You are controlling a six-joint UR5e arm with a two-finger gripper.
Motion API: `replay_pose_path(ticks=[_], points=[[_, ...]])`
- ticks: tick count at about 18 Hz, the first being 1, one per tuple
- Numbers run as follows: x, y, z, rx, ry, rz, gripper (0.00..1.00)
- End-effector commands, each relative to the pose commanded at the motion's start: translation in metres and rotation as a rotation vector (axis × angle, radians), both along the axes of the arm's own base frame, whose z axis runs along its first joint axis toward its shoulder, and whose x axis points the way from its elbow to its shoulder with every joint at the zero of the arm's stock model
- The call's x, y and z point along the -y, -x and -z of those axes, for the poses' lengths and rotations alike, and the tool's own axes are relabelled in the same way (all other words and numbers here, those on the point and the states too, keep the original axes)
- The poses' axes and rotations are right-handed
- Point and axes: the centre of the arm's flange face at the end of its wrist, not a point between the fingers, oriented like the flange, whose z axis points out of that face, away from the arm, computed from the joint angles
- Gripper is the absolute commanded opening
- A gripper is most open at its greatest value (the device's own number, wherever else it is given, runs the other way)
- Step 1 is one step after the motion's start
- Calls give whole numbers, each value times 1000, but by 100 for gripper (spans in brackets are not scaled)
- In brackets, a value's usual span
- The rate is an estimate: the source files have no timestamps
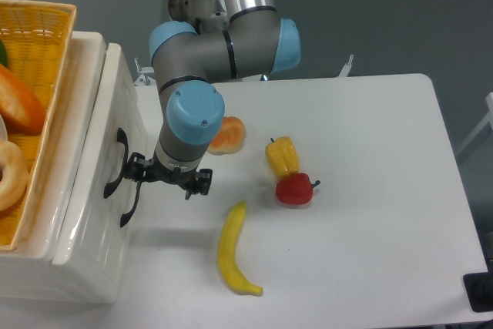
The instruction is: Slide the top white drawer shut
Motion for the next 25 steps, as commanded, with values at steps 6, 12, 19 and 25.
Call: replay_pose_path(ticks=[6, 12, 19, 25], points=[[-1, -1, 1, 2, 0, 1, 100], [0, 8, 0, -11, 2, 0, 100], [30, 83, -24, -83, -31, -47, 100], [96, 162, -50, -242, 16, 46, 100]])
